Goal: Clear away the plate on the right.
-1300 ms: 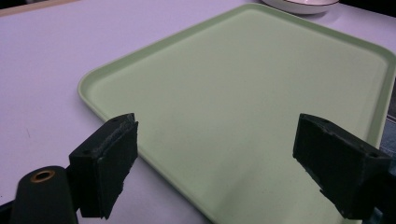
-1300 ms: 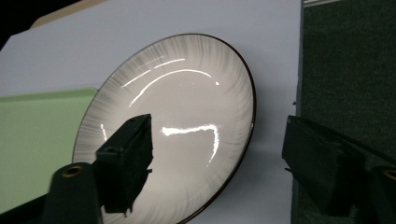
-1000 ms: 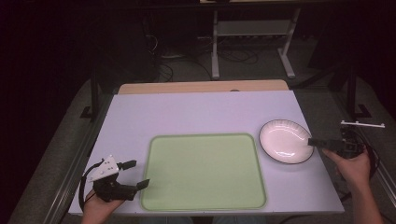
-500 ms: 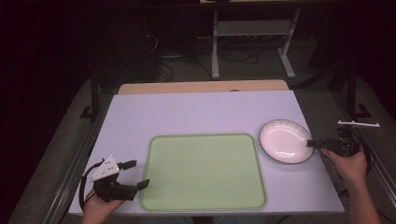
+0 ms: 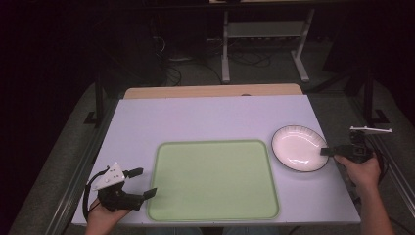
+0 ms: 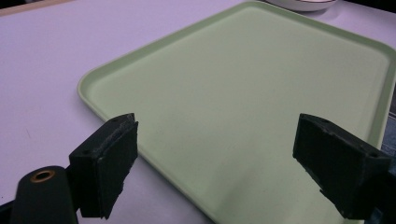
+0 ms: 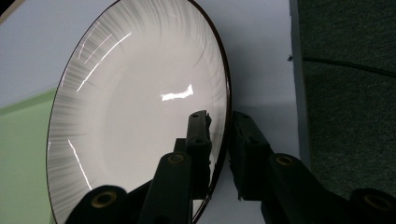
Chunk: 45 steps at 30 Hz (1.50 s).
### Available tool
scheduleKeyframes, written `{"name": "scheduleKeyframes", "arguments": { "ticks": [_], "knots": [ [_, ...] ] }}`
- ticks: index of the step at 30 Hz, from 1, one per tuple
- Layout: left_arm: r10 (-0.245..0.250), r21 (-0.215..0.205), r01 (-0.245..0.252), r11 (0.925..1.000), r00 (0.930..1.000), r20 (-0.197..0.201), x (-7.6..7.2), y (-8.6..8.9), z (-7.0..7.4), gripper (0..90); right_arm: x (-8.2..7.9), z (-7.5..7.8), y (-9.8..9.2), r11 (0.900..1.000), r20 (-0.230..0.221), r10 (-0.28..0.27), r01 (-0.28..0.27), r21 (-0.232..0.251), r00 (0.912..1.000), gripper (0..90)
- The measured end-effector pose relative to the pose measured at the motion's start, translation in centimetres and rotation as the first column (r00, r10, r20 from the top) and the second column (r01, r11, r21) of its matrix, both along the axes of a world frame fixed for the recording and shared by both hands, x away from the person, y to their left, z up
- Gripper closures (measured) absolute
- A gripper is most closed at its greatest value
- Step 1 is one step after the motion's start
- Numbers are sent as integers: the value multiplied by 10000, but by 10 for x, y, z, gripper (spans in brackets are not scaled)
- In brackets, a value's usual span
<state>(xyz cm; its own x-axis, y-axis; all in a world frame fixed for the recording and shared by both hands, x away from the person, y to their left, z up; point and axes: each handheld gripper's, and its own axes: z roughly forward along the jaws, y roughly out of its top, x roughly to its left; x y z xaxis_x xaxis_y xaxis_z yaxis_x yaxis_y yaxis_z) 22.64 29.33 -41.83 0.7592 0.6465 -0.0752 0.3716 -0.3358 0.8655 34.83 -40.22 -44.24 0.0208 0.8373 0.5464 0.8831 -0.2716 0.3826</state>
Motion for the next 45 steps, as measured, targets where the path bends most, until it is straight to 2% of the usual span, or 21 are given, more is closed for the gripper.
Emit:
{"name": "scheduleKeyframes", "arguments": {
  "ticks": [4,8,16,18,23,29,34,40,45],
  "knots": [
    [8,39,-8,10000,10000,2,1,1,-1,140,1,-2,2,9999,-47,-83,83,-62,10000,775],
    [11,23,-11,10000,10000,13,1,1,0,140,3,-5,4,9999,-62,-148,149,77,9999,776],
    [11,23,-11,10000,10000,18,0,1,0,139,2,-7,0,9979,-111,-372,378,527,9992,807],
    [2,33,-2,10000,10000,13,0,0,0,140,1,-8,-2,9956,-79,-504,508,787,9987,817],
    [10,20,-11,10000,10000,20,0,1,0,140,0,-10,-3,9932,-75,-666,670,957,9978,822],
    [14,7,-14,10000,10000,4,0,1,0,140,-1,-12,-4,9857,-108,-999,1005,1356,9949,830],
    [27,-23,-27,10000,10000,13,0,2,0,140,-2,-13,-5,9814,-1,-1080,1066,1594,9942,829],
    [43,-30,-43,10000,10000,17,0,2,0,140,-4,-15,-9,9647,137,-1330,1262,2313,9910,825],
    [46,-27,-46,10000,10000,23,0,2,0,140,-6,-14,-10,9553,125,-1470,1386,2610,9891,818]
  ]
}}
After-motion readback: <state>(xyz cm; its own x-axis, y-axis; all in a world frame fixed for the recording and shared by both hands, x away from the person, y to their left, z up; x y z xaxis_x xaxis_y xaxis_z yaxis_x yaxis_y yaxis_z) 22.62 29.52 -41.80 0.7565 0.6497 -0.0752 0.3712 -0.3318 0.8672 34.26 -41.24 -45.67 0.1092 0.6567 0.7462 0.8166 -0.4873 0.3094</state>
